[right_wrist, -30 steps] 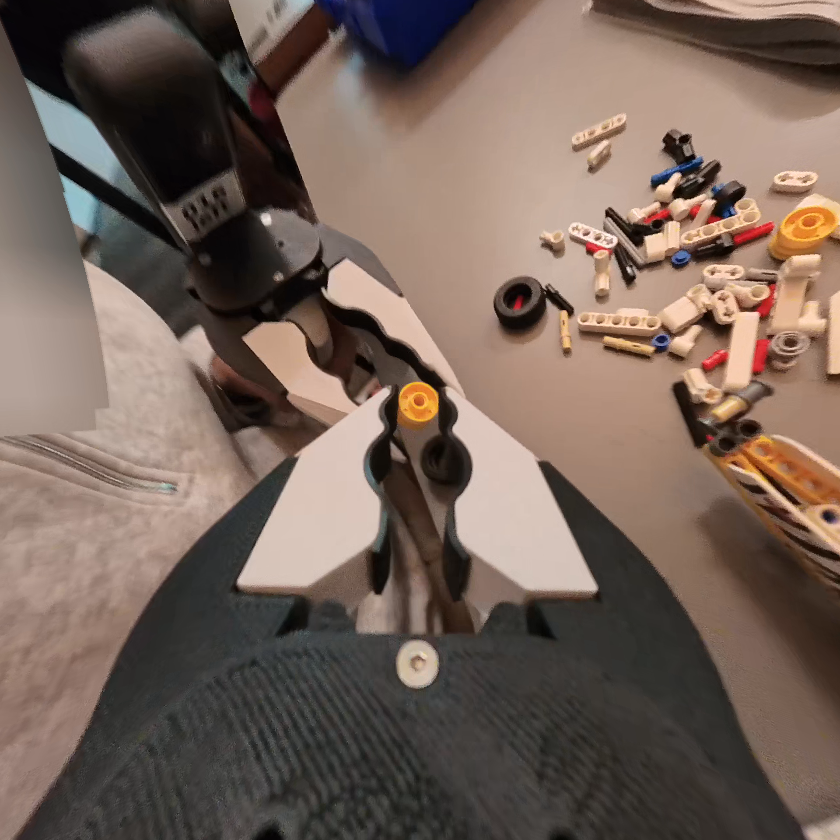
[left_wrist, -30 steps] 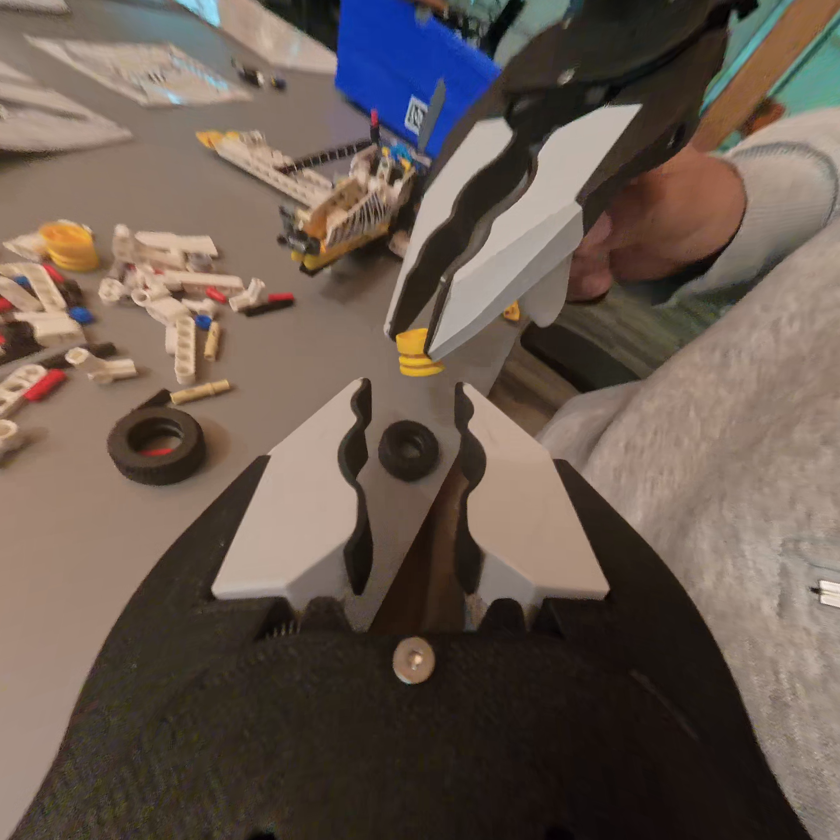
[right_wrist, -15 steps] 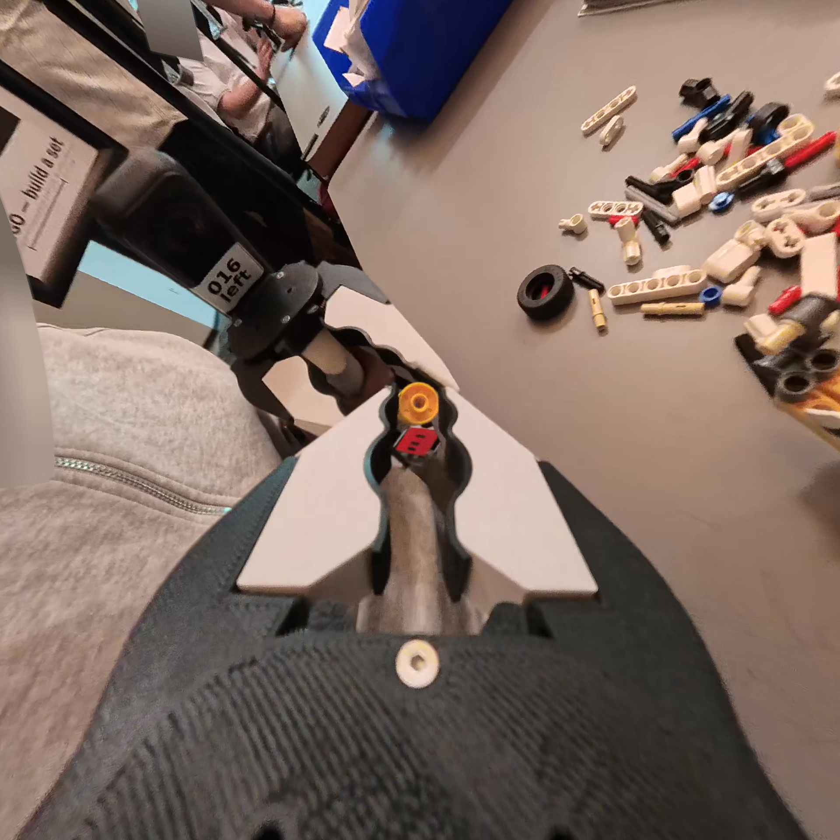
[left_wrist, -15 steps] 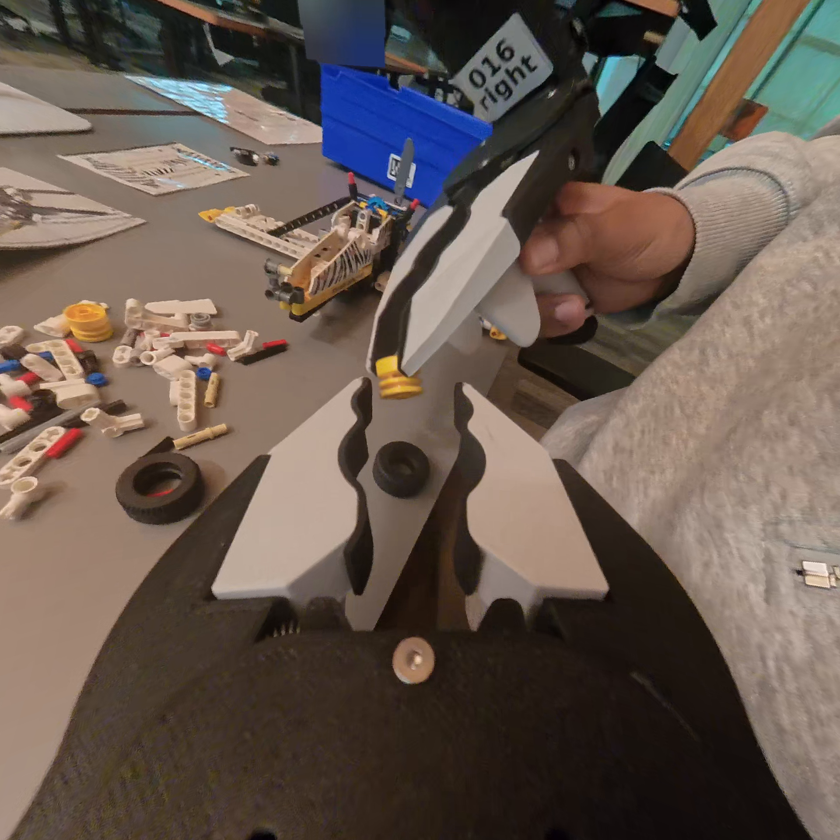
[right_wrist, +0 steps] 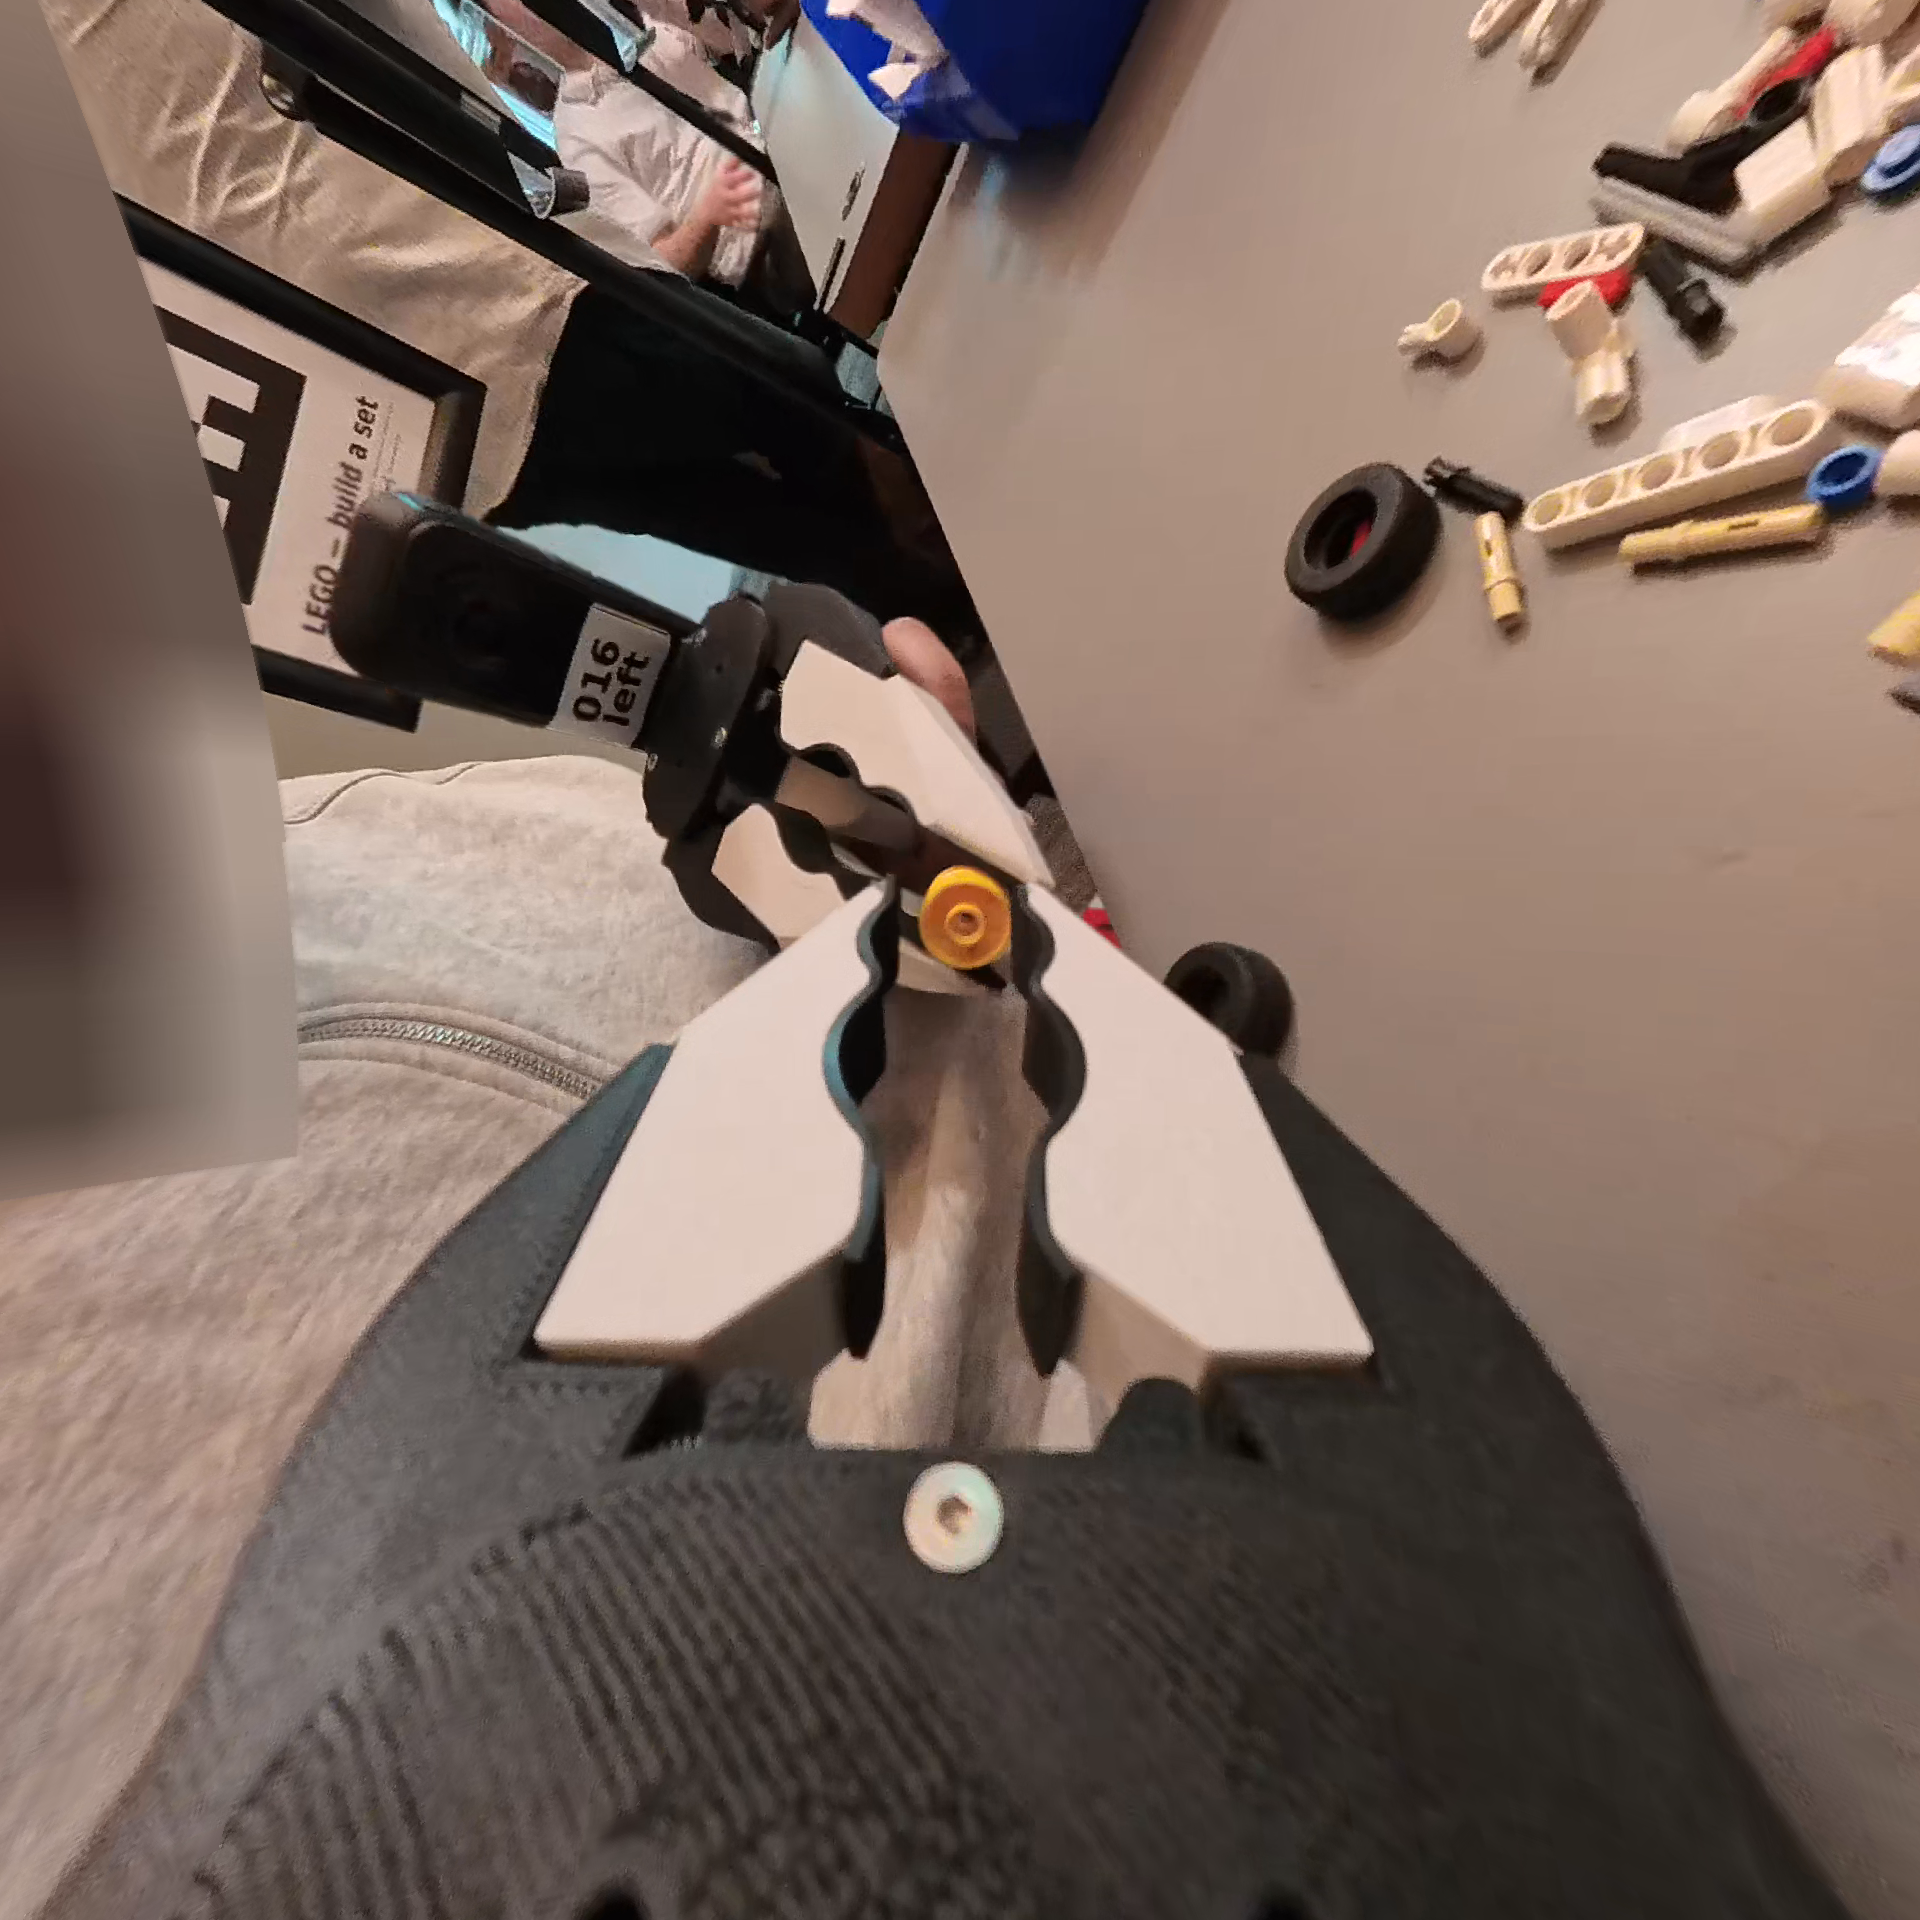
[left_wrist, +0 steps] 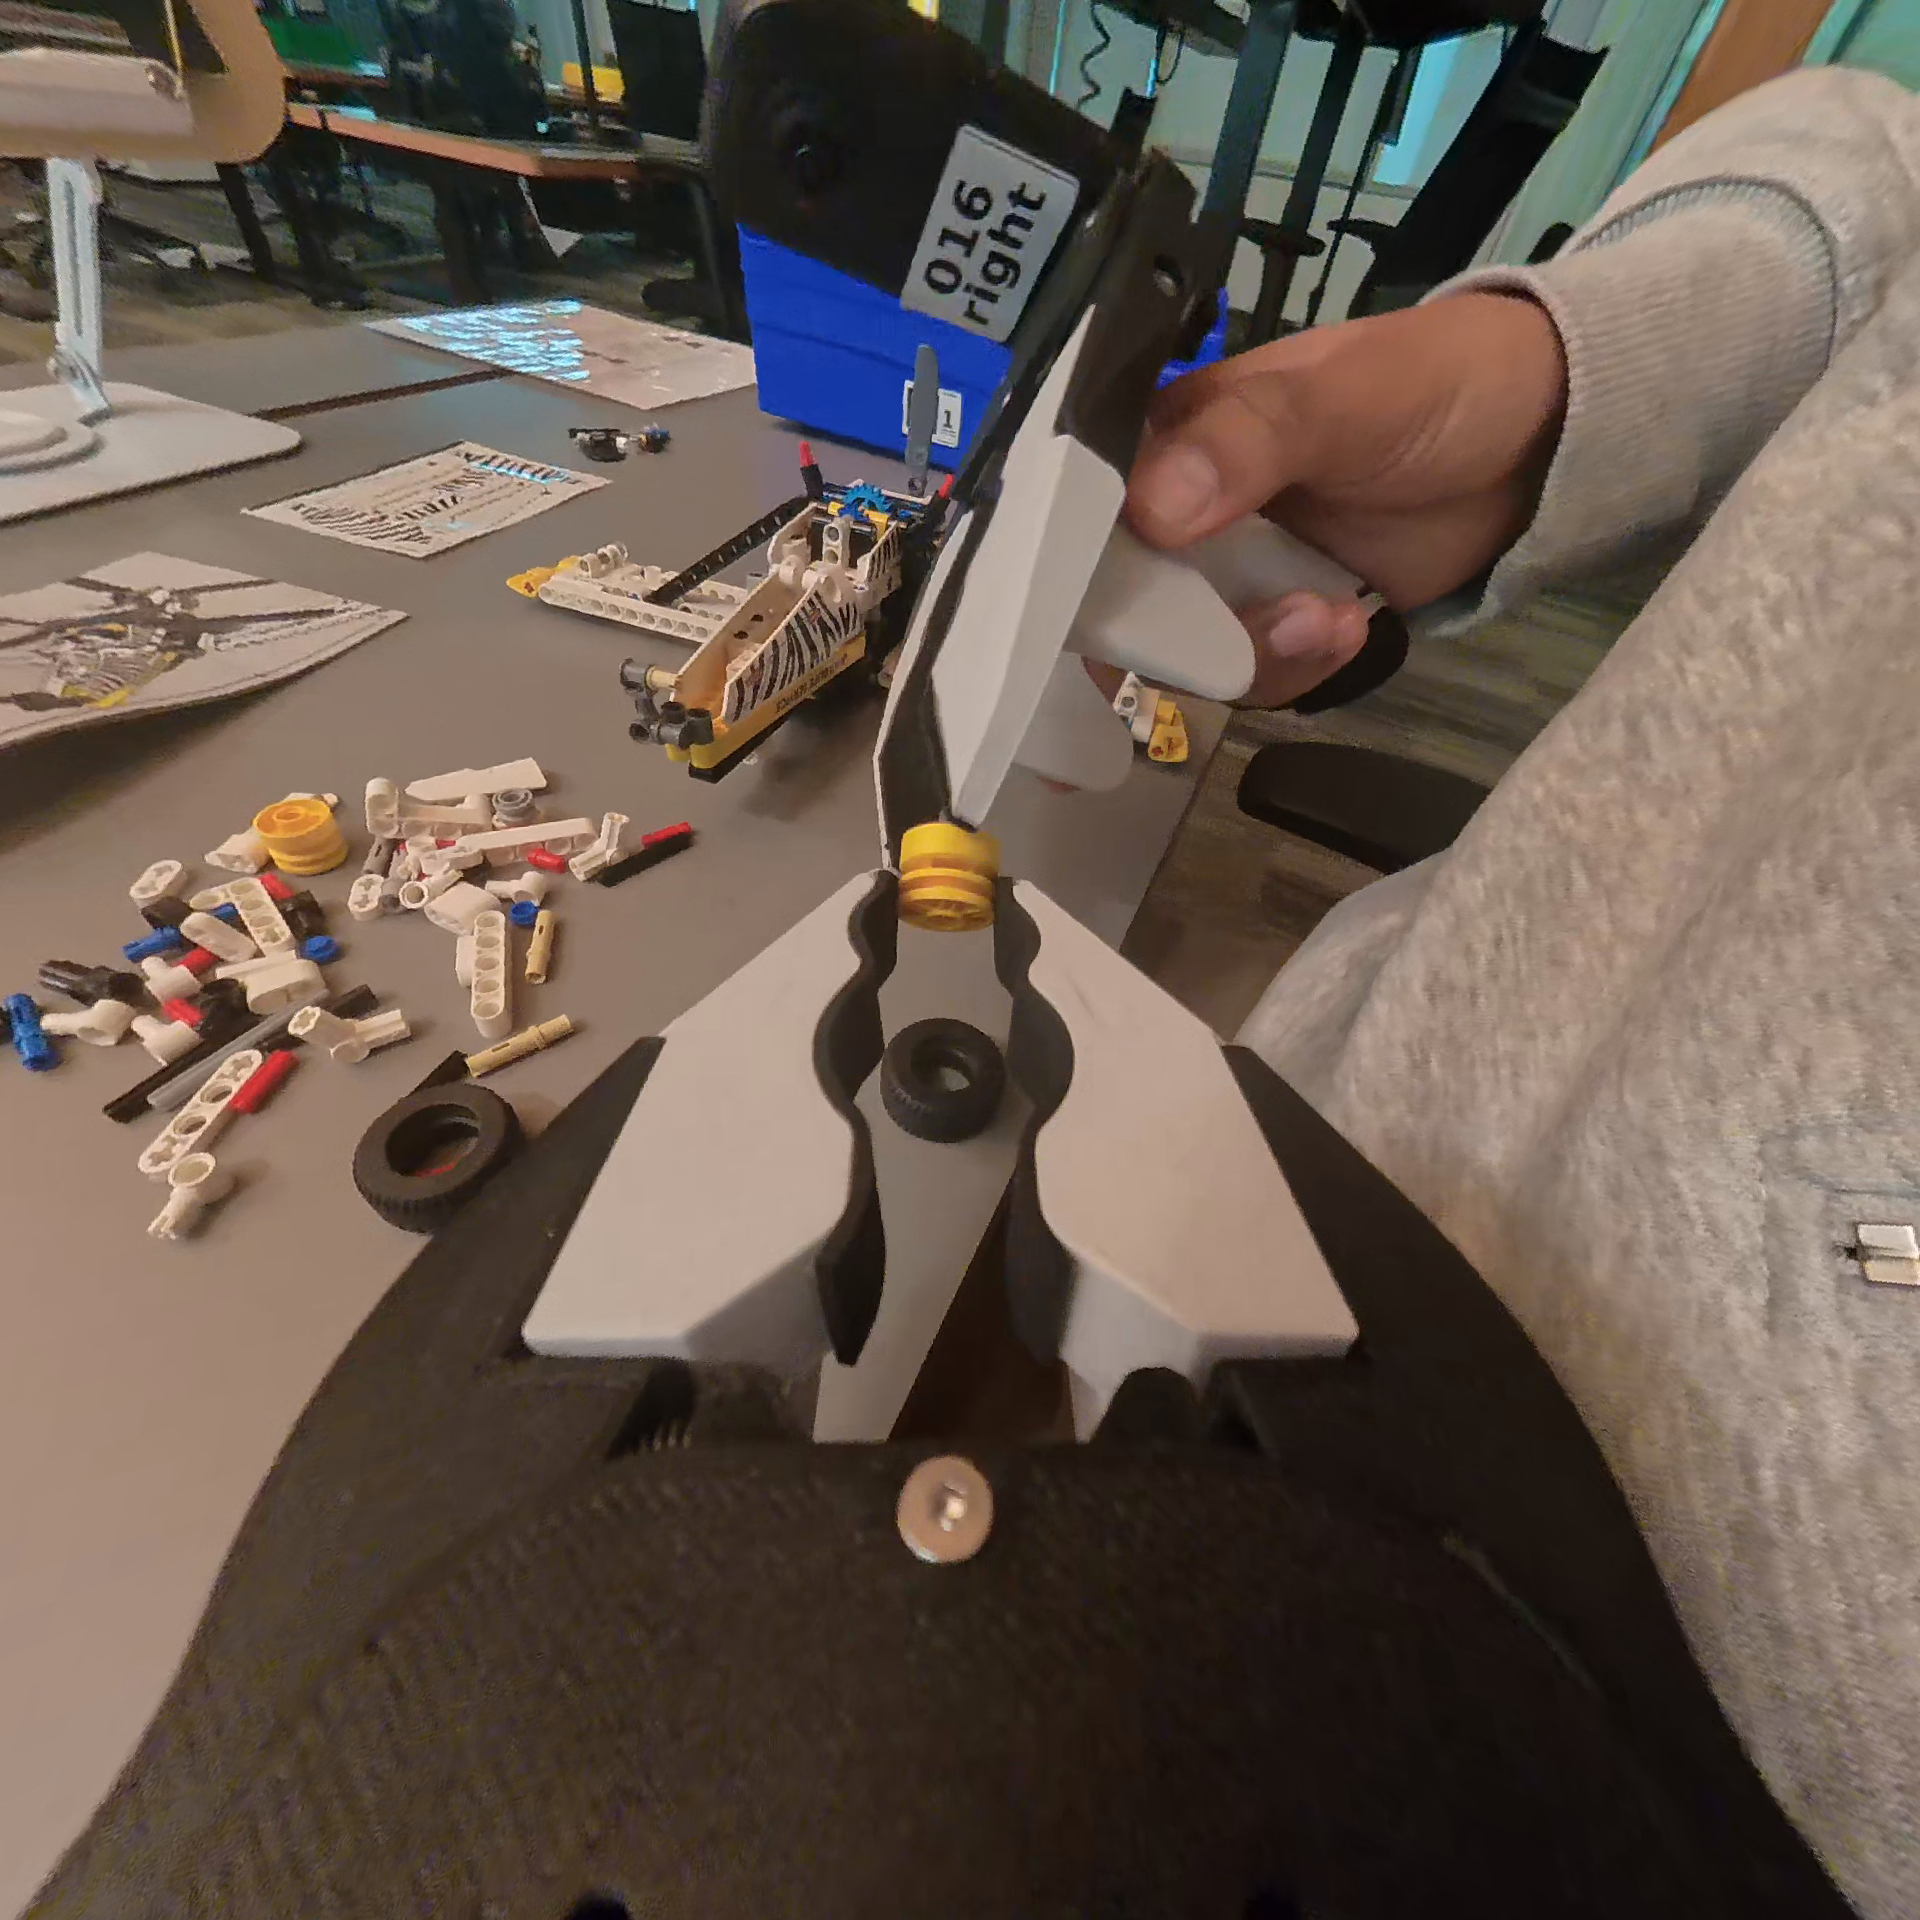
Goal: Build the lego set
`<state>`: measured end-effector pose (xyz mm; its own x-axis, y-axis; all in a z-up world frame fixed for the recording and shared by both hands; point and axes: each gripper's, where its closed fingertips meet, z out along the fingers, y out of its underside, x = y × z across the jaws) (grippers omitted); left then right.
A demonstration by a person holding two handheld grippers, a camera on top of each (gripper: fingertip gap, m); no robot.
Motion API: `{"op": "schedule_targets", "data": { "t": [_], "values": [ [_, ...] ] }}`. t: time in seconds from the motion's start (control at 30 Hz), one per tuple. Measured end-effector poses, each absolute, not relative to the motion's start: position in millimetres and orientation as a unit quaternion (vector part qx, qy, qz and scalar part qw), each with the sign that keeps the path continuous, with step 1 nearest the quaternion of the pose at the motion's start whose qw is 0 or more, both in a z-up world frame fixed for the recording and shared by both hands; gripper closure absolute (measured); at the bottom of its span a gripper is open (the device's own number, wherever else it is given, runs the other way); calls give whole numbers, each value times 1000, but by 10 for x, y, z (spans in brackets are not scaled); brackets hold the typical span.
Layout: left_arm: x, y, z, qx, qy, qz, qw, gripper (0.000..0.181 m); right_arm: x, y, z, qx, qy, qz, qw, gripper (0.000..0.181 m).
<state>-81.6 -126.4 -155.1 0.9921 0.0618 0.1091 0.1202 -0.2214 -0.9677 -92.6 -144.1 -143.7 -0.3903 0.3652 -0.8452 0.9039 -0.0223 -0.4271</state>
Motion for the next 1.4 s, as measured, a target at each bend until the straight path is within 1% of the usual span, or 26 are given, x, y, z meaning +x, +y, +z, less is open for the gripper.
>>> {"op": "schedule_targets", "data": {
  "t": [0.07,0.13,0.17,0.23,0.33,0.37,0.4,0.57,0.6,0.63,0.67,0.7,0.73,0.8,0.93,1.0,1.13,1.4],
  "values": [
    [-796,-1252,-1557,-782,-51,-18,621,166,-913,-1421,-1460,490,652,-514,264,165],
    [-784,-1242,-1557,-782,-49,-18,621,166,-918,-1383,-1551,504,666,-489,252,145],
    [-782,-1240,-1559,-782,-48,-18,621,166,-913,-1377,-1571,505,671,-482,249,145],
    [-783,-1235,-1585,-787,-47,-14,615,166,-897,-1401,-1540,501,669,-485,257,154],
    [-782,-1230,-1577,-786,-43,-4,617,165,-852,-1438,-1566,499,676,-472,267,155],
    [-777,-1230,-1572,-785,-42,-4,618,165,-842,-1454,-1563,497,674,-473,272,158],
    [-781,-1228,-1578,-786,-43,-2,616,165,-839,-1468,-1544,496,670,-478,278,165],
    [-808,-1236,-1582,-786,-52,-7,616,165,-872,-1473,-1535,493,681,-477,257,165],
    [-820,-1242,-1589,-787,-57,-14,614,166,-883,-1467,-1535,492,686,-474,250,165],
    [-856,-1256,-1608,-791,-67,-18,608,159,-900,-1448,-1539,492,692,-470,240,165],
    [-903,-1281,-1632,-797,-80,-27,598,143,-917,-1418,-1557,493,703,-461,226,165],
    [-949,-1328,-1659,-805,-94,-43,584,133,-928,-1378,-1593,493,719,-445,206,166],
    [-985,-1394,-1668,-809,-106,-61,576,130,-929,-1340,-1639,489,740,-423,183,166],
    [-1113,-1553,-1592,-787,-140,-79,596,131,-900,-1288,-1750,464,796,-367,129,165],
    [-1351,-1821,-1427,-720,-217,-131,646,132,-867,-1260,-1958,351,908,-230,-7,165],
    [-1449,-1902,-1440,-712,-244,-130,646,132,-863,-1303,-2013,302,934,-185,-46,165],
    [-1513,-1996,-1470,-720,-254,-99,638,132,-854,-1338,-2095,266,952,-138,-63,165],
    [-1548,-2078,-1490,-718,-269,-92,635,132,-801,-1359,-2143,256,960,-99,-50,164]
  ]
}}
